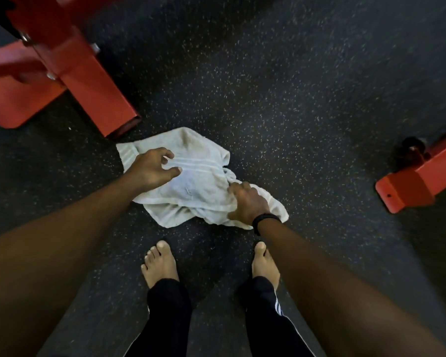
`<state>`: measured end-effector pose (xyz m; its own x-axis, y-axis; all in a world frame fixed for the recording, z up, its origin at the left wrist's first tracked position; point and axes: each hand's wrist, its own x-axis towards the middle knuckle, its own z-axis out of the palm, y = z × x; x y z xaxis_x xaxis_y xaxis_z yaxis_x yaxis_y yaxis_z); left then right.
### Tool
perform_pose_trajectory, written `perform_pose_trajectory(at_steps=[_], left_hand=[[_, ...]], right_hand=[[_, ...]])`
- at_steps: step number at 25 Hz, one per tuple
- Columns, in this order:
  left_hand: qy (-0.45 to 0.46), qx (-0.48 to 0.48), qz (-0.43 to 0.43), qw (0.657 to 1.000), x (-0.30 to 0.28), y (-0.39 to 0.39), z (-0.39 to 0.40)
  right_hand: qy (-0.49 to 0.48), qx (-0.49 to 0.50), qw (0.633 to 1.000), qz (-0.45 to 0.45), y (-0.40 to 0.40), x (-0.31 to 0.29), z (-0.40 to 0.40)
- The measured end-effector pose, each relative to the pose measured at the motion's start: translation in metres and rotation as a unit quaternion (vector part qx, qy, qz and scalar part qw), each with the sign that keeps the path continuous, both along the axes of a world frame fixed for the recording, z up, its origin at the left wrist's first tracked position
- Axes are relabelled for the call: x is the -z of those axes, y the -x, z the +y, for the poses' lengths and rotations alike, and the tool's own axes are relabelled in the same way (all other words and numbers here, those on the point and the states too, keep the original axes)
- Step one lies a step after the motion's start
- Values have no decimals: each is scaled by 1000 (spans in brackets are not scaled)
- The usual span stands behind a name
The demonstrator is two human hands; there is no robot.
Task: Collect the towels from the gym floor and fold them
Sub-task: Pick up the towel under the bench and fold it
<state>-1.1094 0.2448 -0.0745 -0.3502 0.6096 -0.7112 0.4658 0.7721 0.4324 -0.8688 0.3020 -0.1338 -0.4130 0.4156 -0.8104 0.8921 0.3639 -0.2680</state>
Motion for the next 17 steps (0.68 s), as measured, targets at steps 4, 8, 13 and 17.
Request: perform_pose_trajectory(at_steps=[4,8,13,17], left_hand=[[-4,-2,11,1000,9,-1,-11],[-13,-2,14,1000,-18,-4,-11],[-50,31,9,998,-119,10,12],[-113,4,67,991,-254,36,49]], right_hand=[[-149,-97,984,-13,5,9,-14],[-153,39,979,132,9,-27,-8],[-113,177,942,262,27,-139,45],[-177,126,922,320,68,-284,122]])
